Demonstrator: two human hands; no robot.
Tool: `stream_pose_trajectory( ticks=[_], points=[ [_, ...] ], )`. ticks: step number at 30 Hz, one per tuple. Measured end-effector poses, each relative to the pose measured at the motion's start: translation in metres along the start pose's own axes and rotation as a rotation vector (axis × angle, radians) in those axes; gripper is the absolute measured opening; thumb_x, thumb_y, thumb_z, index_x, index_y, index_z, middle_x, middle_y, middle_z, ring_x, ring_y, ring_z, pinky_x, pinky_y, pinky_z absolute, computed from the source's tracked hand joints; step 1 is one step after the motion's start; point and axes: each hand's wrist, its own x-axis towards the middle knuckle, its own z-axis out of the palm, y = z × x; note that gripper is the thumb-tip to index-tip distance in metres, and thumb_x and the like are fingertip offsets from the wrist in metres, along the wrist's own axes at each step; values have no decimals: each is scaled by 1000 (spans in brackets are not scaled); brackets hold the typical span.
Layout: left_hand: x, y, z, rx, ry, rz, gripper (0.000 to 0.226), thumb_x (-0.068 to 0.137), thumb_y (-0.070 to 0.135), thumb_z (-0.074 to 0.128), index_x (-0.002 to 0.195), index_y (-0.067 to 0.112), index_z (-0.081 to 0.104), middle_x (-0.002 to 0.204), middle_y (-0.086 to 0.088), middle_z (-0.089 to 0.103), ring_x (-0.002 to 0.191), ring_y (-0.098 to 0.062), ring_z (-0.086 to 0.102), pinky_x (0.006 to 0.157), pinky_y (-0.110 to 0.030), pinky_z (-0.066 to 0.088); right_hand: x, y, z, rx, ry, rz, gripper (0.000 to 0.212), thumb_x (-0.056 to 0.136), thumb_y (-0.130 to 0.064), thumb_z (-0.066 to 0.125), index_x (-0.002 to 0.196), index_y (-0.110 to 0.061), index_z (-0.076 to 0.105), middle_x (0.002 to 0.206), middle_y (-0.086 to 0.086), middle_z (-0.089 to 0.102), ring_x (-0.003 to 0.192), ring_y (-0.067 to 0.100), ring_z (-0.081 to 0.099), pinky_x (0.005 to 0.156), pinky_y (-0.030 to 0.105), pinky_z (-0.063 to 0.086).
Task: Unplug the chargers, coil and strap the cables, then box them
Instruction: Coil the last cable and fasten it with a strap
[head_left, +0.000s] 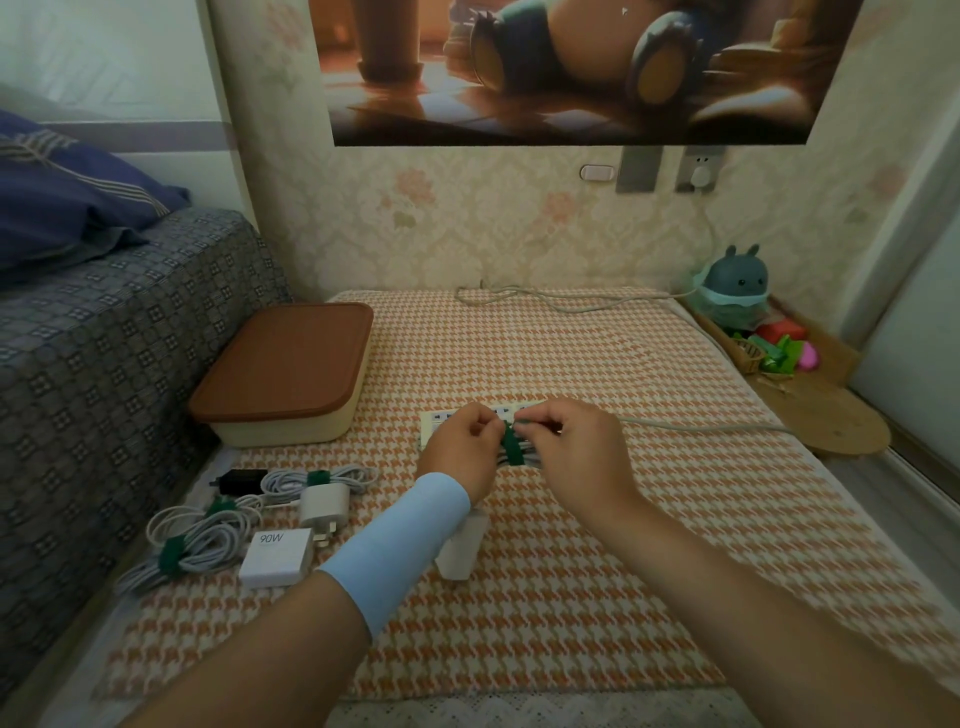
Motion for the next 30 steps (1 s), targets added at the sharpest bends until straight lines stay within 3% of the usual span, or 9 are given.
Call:
stream_pose_trajectory(
  ticks=[3,6,9,12,15,21,26,28,30],
  points=[
    [0,1,2,-15,-26,-35,20,100,32,46,87,23,58,78,-8,65,56,-25,52,57,-41,53,-2,2,-2,-76,22,-116,11,92,-16,72,97,-20,80,91,-8,74,84,8,67,72,31,58],
    [2,3,1,-130,-50,-130,20,100,25,47,86,16,58,74,-9,58,51,-23,43,48,-30,41,-5,3,-7,-201,15,-363,7,89,-17,73,91,-21,79,83,-8,70,78,9,63,63,26,53],
    [5,2,-6,-182,-78,-196,20,100,22,51,83,13,58,74,-7,54,53,-22,43,45,-28,39,-7,8,-6,-244,-24,-602,3,87,-17,75,88,-16,78,81,-3,69,78,13,62,65,20,47],
    [6,1,-11,-218,-53,-233,23,99,19,52,76,13,55,73,-8,53,54,-22,43,45,-28,39,-7,8,0,-221,-73,-658,4,86,-15,75,86,-13,78,81,-1,67,79,17,61,67,29,51],
    [5,1,-13,-238,-6,-251,19,98,16,51,80,12,58,75,-10,55,55,-23,45,46,-29,41,-3,7,5,-186,-151,-638,13,91,-15,68,89,-10,79,87,0,66,85,20,58,77,38,52],
    [5,2,-15,-339,22,-270,19,99,17,49,91,4,61,83,-15,58,56,-25,45,48,-31,43,-3,3,-1,-214,-239,-568,32,99,-33,55,97,-12,80,99,-1,61,96,17,54,81,32,48],
    [-6,10,-12,-302,25,-150,18,97,22,53,86,11,59,84,-13,66,56,-27,57,53,-35,53,6,6,-12,-187,-193,-394,11,80,-31,83,83,-23,76,101,-9,58,95,6,50,81,23,44],
    [-9,16,-13,-297,16,-77,16,97,21,55,86,11,60,84,-12,70,56,-32,66,60,-43,58,8,8,-20,-119,-180,-216,29,74,-35,88,89,-29,64,103,-14,55,91,3,55,76,24,49],
    [-11,19,-15,-287,-28,-10,13,97,18,56,89,9,62,82,-12,73,63,-34,71,65,-43,60,9,11,-27,-52,-230,-67,47,75,-42,87,111,-34,59,107,-18,58,92,0,61,77,24,53]
  ],
)
